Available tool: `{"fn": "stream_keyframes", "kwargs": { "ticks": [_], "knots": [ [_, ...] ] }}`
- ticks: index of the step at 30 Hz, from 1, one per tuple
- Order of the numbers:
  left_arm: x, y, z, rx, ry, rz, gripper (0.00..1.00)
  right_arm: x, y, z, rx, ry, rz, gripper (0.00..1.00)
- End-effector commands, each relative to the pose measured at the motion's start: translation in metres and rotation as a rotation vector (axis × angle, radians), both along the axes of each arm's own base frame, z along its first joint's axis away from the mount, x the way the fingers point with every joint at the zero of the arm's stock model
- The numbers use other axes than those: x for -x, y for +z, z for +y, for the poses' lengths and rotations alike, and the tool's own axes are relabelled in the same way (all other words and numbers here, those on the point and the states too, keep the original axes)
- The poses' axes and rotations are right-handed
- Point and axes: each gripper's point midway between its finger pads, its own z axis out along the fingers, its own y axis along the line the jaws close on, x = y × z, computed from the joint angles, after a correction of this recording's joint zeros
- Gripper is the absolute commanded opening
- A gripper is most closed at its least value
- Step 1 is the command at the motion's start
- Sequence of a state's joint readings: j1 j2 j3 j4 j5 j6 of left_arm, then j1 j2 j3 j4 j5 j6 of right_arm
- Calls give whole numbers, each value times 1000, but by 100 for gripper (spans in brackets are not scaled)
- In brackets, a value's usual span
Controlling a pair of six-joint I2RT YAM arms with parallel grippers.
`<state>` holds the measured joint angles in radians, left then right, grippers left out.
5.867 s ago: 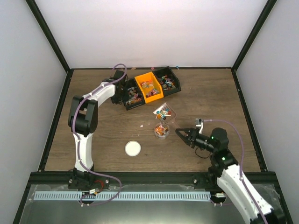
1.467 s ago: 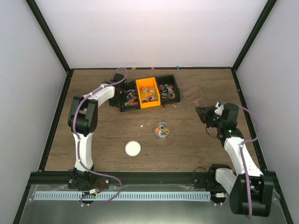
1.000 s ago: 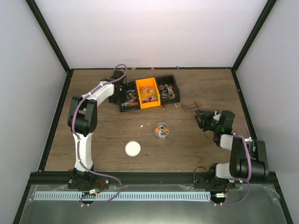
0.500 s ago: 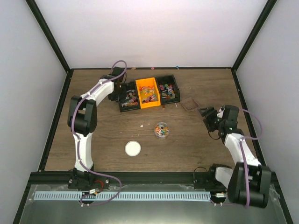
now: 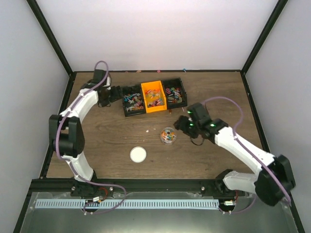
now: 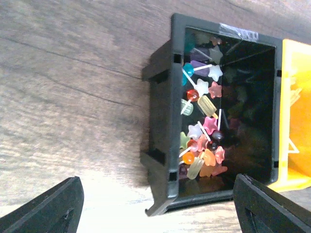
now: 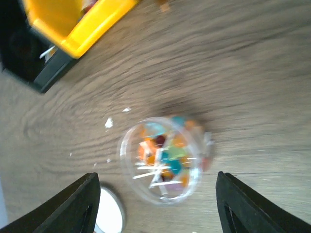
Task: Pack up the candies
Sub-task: Place the spatula at the center of the board, then pick up the bottle lid at the center of the board.
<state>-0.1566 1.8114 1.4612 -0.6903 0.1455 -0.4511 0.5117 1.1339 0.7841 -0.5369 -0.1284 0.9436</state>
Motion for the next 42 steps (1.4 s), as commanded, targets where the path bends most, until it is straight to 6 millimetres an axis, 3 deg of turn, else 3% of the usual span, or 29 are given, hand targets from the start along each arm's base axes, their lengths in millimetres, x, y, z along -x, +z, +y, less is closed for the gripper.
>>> {"fn": "stream_keyframes", "kwargs": {
  "ticks": [1,5,8,13,18,23,36,42],
  "knots": [
    [6,8,10,170,24,-44,87,0,15,52,172,145,-55,66],
    [21,-3,27,185,47,-27,91,10,12,117,278,354,-79,64],
    [30,-7,35,173,62,-19,92,22,-1,156,329,486,-84,63],
    [42,-11,47,174,89,-10,92,34,-32,196,395,646,-68,56],
    [45,-12,55,180,104,-12,92,40,-56,209,402,718,-38,48],
    [44,-13,55,185,106,-11,92,46,-74,209,411,755,-5,42],
    [43,-16,55,191,101,-6,92,63,-102,210,375,804,66,40],
    [44,-15,55,186,97,-9,92,68,-114,204,388,801,96,29]
  ]
}}
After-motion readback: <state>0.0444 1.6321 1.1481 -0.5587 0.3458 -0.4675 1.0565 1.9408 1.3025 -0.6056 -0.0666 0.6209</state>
